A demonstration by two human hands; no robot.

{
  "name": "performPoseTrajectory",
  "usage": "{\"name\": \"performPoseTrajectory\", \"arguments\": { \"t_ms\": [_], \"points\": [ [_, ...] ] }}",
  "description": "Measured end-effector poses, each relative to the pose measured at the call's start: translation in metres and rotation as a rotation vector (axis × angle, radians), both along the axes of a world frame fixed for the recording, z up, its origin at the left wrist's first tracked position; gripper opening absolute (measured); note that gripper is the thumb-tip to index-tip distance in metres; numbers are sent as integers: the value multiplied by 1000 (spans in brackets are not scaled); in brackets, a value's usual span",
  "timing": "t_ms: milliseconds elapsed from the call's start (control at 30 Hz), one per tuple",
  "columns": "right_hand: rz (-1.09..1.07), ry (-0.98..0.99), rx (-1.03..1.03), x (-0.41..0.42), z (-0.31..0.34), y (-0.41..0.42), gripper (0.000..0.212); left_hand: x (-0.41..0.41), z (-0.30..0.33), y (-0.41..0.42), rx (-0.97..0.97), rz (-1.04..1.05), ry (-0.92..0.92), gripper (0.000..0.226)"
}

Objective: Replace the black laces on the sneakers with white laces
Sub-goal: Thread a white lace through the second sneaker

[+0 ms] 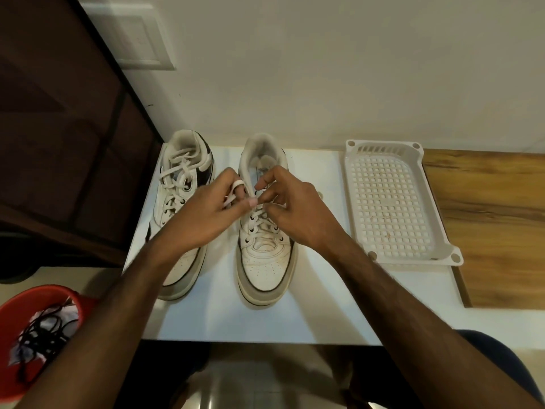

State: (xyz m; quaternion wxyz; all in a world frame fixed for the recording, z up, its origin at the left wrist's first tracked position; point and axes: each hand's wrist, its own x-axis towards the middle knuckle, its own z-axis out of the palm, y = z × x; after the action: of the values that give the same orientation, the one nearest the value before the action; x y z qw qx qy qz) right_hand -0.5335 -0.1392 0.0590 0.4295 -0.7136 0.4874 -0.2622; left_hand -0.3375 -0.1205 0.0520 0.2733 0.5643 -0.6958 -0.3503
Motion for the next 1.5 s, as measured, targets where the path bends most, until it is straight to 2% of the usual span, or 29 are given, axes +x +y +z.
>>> {"name": "performPoseTrajectory", "arguments": {
  "t_ms": [33, 133, 267, 300, 333, 367, 400, 433, 500, 567, 633, 667, 700, 733, 833, 867, 933, 1000, 1133, 1200, 1233, 1333, 1367, 1400, 1433, 1500],
  "points": [
    [2, 0, -2, 1, 0, 0, 31, -1, -5, 0, 16, -8, -78, 29],
    [4, 0, 0, 1, -1, -1, 29, 1, -6, -3, 8, 4, -126, 36],
    [-4, -4, -2, 0, -2, -1, 28, 2, -5, -8, -79, -103, -324, 21],
    [-8, -3, -3, 0, -2, -1, 28, 3, -6, -7, -90, -130, -330, 22],
    [-10, -2, -1, 0, -2, -1, 28, 5, -7, -8, -95, -138, -260, 24],
    [-10, 0, 4, 0, -2, -1, 29, 7, -6, -8, -79, -121, -98, 26],
    [-10, 0, 12, 0, -3, -2, 30, 9, -2, -7, -45, -68, 151, 29],
    [-9, -3, 21, -1, -3, -2, 30, 13, 4, -6, -15, -2, 459, 34],
    [-4, -12, 33, -1, -4, -3, 30, 22, 16, -4, -32, 63, 1011, 26],
    [2, -13, 27, -1, -4, -3, 29, 28, 23, -5, -95, 76, 1291, 28],
    [8, -8, 22, -1, -4, -2, 28, 29, 24, -5, -47, 127, 1389, 36],
    [11, -5, 21, -1, -4, -2, 28, 27, 25, -4, -1, 154, 1358, 39],
    [14, -5, 22, -1, -4, -2, 28, 25, 25, -4, 32, 183, 1244, 39],
    [14, -8, 23, -2, -3, -2, 28, 23, 23, -5, 43, 207, 1031, 37],
    [16, -11, 21, -2, -1, -3, 28, 10, 8, -4, -27, 146, 108, 27],
    [22, -8, 20, -1, 0, -3, 27, 5, 3, -2, -47, 75, -71, 29],
    [26, -8, 22, -2, 1, -3, 26, -3, -1, 2, -59, -21, -199, 36],
    [24, -14, 21, -2, 1, -2, 26, -3, -2, -1, -123, -20, -295, 38],
    [23, -5, 11, -3, 0, -3, 27, -2, -4, -6, -200, -83, -441, 24],
    [17, -5, 12, -3, -1, -3, 28, 1, -7, -7, -172, -166, -312, 27],
    [12, -6, 10, -3, -1, -3, 28, 4, -6, -7, -107, -143, -112, 28],
    [15, -1, 12, -4, -3, -5, 28, 22, 9, -7, 103, 118, 897, 31],
    [19, -3, 15, -4, -3, -5, 27, 29, 12, -7, 81, 156, 1108, 33],
    [21, -5, 14, -4, -3, -5, 27, 31, 15, -6, 41, 160, 1216, 31],
    [24, -5, 10, -3, -4, -4, 27, 30, 16, -6, 6, 152, 1245, 27],
    [36, 1, 1, -3, -4, -5, 28, 25, 15, -6, -34, 182, 1148, 16]
  ]
}}
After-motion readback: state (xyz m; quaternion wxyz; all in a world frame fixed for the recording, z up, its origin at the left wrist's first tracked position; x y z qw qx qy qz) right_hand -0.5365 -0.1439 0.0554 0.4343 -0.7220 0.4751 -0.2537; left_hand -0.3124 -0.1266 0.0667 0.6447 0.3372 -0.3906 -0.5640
